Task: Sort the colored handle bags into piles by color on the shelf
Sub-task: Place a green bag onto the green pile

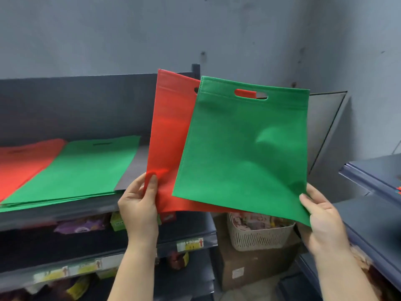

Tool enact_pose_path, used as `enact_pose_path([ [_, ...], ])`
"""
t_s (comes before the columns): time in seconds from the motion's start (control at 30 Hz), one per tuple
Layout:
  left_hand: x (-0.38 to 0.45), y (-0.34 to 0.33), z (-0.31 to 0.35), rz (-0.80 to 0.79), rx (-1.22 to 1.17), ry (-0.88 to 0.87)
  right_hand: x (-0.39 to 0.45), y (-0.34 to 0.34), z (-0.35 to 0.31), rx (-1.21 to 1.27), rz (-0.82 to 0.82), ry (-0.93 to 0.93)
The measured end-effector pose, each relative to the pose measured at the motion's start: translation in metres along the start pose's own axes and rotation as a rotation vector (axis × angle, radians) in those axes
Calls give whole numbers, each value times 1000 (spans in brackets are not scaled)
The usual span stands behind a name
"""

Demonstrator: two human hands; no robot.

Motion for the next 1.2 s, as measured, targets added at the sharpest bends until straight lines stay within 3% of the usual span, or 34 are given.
enact_pose_path([
  [0.6, 111, 229, 108, 286, 105, -110, -84, -263, 73, 179, -331, -91],
  [0.97, 193, 358, 172, 370, 269, -89, -143, -396, 126, 175, -427, -141],
  [1.2, 258, 420, 191, 377, 452, -75, -165, -443, 142, 160, -416, -178],
])
Point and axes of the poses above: each hand's wrist, its own x-axis towards the middle knuckle, its own y-axis out of the back of the hand, z = x × y, the point moved 3 cm from there along x, towards the middle knuckle, and after that the axes turned 11 degrees about y, right-handed, at the moved point
